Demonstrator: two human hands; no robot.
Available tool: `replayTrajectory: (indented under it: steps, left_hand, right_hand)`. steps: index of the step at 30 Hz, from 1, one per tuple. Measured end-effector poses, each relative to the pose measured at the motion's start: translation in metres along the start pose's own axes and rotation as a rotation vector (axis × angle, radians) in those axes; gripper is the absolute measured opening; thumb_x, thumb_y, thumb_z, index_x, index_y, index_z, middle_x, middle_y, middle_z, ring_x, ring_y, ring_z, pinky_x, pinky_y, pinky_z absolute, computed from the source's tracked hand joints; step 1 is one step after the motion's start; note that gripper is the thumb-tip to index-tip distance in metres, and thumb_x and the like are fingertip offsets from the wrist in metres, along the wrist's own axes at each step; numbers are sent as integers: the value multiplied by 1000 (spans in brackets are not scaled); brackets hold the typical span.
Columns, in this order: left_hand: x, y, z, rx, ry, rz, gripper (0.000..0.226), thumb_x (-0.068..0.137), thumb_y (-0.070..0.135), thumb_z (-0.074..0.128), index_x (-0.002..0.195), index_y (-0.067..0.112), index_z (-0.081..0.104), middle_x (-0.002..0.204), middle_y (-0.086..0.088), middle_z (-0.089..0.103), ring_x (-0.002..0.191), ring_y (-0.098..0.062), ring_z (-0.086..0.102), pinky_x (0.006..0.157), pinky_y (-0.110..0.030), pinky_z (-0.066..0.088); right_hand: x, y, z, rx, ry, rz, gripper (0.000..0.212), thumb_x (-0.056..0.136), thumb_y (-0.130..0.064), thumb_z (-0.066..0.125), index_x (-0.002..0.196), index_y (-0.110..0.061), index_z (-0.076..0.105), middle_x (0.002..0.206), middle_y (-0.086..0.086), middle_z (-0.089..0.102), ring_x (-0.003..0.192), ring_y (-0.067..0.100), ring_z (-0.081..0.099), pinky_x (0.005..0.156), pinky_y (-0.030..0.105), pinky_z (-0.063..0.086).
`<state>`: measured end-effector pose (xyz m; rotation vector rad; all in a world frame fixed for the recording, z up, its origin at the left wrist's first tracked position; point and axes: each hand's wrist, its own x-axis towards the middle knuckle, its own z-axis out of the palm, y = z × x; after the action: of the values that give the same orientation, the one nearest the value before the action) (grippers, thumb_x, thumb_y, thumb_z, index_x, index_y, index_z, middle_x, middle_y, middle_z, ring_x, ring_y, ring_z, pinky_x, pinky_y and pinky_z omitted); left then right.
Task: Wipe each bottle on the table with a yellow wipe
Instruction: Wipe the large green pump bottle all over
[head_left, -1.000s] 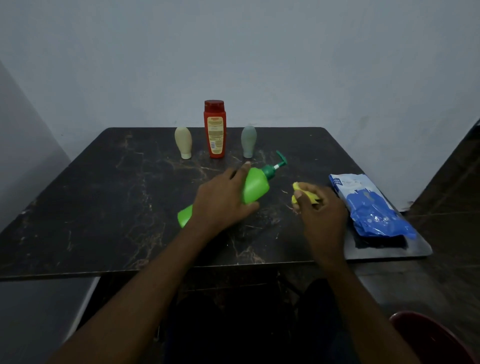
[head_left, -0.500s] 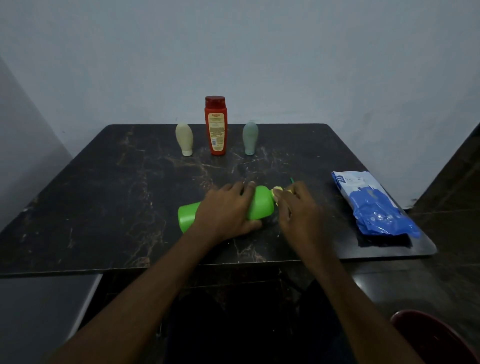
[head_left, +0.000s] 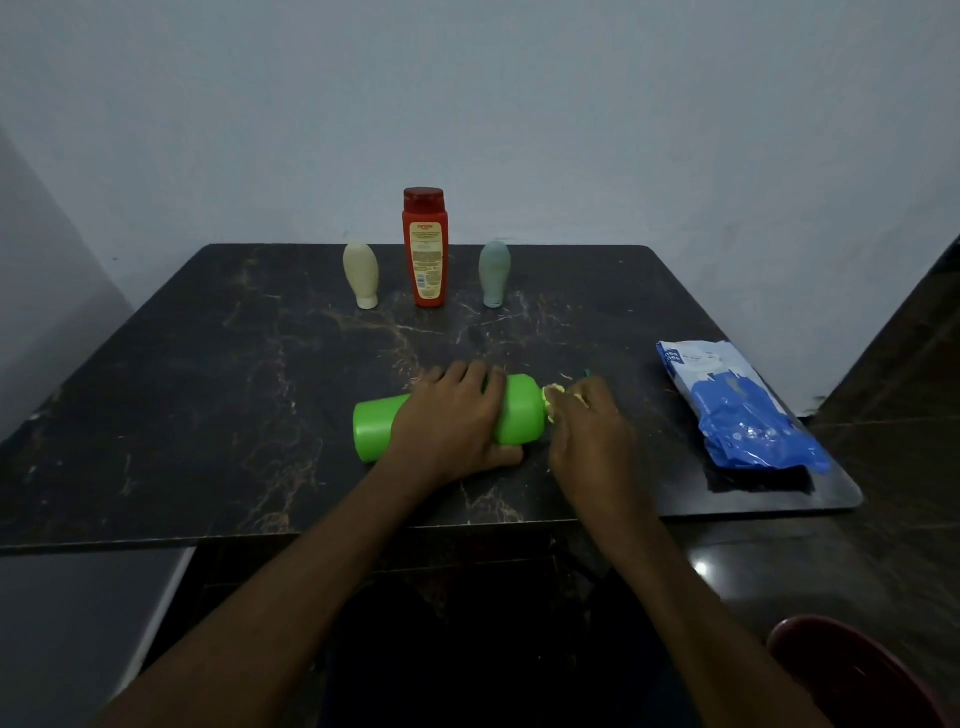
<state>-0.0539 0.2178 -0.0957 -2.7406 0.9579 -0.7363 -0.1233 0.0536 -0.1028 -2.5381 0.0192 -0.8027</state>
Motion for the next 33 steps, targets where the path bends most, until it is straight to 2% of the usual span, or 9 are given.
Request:
replayTrajectory:
  steps: [3, 6, 10, 16, 19, 21, 26, 30, 33]
  left_hand:
    - [-5, 4, 2, 38, 42, 13, 92, 73, 75, 63, 131, 4, 55, 116, -13, 63, 98, -31, 60, 82, -44, 48]
    - [-8, 6, 1, 66, 69, -2, 95, 73, 75, 66, 132, 2, 55, 114, -15, 63, 97, -31, 60, 82, -45, 48]
    - [-5, 4, 2, 44, 41, -15, 97, 72, 78, 65, 133, 4, 54, 116, -14, 63, 98, -31, 60, 82, -45, 48]
    - [-6, 6, 2, 57, 52, -27, 94, 74, 74, 65, 133, 1, 55, 116, -16, 63, 98, -32, 59, 82, -45, 47]
    - [-9, 7, 3, 71, 105, -19, 92, 76, 73, 65, 131, 0, 55, 113, -17, 62, 95, -32, 58, 81, -45, 46]
    - [-11, 8, 5, 91, 141, -6, 91, 77, 72, 65, 131, -1, 54, 111, -17, 61, 94, -32, 57, 80, -45, 45]
    - [-12, 7, 6, 78, 157, -1, 92, 77, 72, 64, 133, 1, 53, 113, -18, 61, 97, -33, 57, 81, -46, 46]
    - [-12, 7, 8, 54, 156, -21, 93, 77, 75, 64, 134, 2, 54, 114, -16, 61, 97, -32, 57, 82, -46, 46]
    - [-11, 6, 9, 44, 142, -29, 94, 76, 74, 64, 136, 3, 52, 115, -15, 60, 99, -32, 56, 84, -46, 45]
  right_hand:
    - [23, -13, -17, -143, -174, 61, 15, 83, -12, 64, 98, -12, 66, 110, 8, 48, 84, 31, 58, 63, 35, 44]
    - [38, -24, -26, -228, -245, 105, 19, 81, -18, 67, 100, -12, 67, 115, 6, 47, 92, 30, 61, 71, 38, 49]
    - [9, -18, -9, -180, -95, 80, 14, 86, -14, 61, 99, -11, 64, 108, 9, 49, 82, 31, 60, 59, 34, 39]
    - [-10, -7, 5, -47, 42, 50, 32, 90, -19, 43, 102, -5, 69, 96, 13, 52, 73, 33, 57, 58, 38, 48]
    - [10, -18, -11, -154, -91, 57, 15, 84, -15, 57, 95, -9, 64, 110, 11, 49, 90, 32, 56, 62, 36, 43]
    - [32, -26, -22, -228, -195, 64, 19, 83, -19, 66, 99, -8, 63, 121, 10, 48, 106, 28, 53, 70, 32, 37]
    - [70, -41, -36, -276, -354, 139, 27, 87, -28, 64, 106, -9, 59, 114, 11, 59, 101, 28, 61, 72, 32, 39]
    - [28, -33, -26, -244, -192, 147, 18, 84, -20, 66, 99, -10, 63, 116, 10, 51, 99, 28, 58, 71, 33, 40]
    - [-7, -21, -7, -132, 65, 114, 10, 85, -9, 58, 89, -6, 67, 92, 11, 55, 72, 33, 59, 58, 34, 42]
